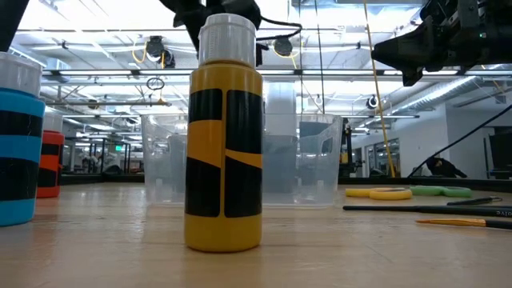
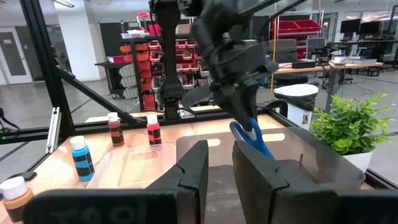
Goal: Pick & Place Paint Supplies
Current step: Adjust the blue scissors in the top black bin, then put the silver paintbrush into the bottom black bin, then put the gold paintbrush into the bottom black bin
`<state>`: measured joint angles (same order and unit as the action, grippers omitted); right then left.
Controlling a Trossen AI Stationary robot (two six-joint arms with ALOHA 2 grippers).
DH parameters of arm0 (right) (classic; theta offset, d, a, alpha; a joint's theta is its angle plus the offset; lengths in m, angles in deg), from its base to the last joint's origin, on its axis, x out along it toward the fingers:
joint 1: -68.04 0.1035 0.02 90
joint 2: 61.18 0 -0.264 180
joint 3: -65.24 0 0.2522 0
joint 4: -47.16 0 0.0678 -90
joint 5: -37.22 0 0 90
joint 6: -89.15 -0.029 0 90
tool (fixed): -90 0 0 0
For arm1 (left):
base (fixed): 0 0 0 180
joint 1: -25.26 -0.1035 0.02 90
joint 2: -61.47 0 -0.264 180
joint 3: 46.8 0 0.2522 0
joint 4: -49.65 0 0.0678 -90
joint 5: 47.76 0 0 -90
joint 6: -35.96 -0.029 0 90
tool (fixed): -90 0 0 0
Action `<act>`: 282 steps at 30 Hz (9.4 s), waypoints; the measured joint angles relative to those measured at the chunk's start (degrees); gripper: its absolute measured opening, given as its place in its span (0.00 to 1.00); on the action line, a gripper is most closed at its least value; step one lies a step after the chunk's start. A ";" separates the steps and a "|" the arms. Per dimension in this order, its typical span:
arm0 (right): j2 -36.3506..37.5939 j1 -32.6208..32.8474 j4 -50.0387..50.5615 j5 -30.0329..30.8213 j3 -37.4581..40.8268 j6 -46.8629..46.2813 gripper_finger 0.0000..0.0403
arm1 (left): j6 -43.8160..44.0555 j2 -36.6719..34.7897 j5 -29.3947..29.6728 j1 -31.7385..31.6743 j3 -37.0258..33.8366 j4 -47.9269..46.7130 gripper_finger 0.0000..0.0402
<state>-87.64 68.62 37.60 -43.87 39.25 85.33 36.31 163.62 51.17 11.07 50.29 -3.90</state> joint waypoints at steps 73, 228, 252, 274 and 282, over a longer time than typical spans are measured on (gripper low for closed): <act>-1.48 0.02 6.08 -8.04 0.02 -6.74 0.15 | -4.11 -24.24 -15.37 4.87 -18.66 22.71 0.46; -48.55 30.11 42.01 -10.20 -20.72 -31.85 0.00 | -1.96 2.01 -5.82 29.13 -1.41 23.70 0.46; -48.56 30.94 -1.27 0.19 -22.90 -21.36 0.39 | 3.19 -18.33 6.22 28.85 -24.66 34.17 0.46; -67.05 34.64 56.51 -2.83 -38.91 -35.85 0.43 | 3.89 -18.29 7.71 28.41 -24.74 31.88 0.46; -67.69 32.83 55.98 -3.14 -34.25 -36.04 0.35 | 4.33 -18.29 7.71 26.96 -24.74 31.84 0.46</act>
<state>-155.33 101.45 93.58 -47.01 5.00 49.29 40.64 145.32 58.88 38.02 25.54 27.94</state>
